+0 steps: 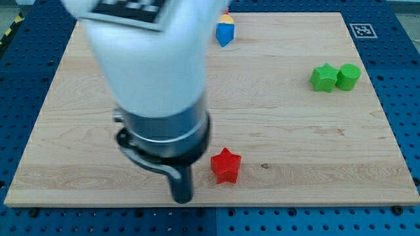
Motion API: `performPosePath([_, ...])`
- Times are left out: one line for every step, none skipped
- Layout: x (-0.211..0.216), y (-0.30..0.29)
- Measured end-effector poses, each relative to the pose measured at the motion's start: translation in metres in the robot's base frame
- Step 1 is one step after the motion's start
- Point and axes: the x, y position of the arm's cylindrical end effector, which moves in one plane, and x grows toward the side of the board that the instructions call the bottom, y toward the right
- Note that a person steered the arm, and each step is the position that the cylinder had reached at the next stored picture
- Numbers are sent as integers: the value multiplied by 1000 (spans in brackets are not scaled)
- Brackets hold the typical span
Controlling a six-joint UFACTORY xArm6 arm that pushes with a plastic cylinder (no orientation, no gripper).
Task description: Move the red star slightly up
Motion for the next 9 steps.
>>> performPosePath([-1, 65])
performPosePath([-1, 65])
performPosePath([-6, 64])
performPosePath([-15, 56])
performPosePath([-26, 41])
performPosePath([-35, 25])
performPosePath([-47, 24])
performPosePath([-47, 33])
performPosePath([-47, 57])
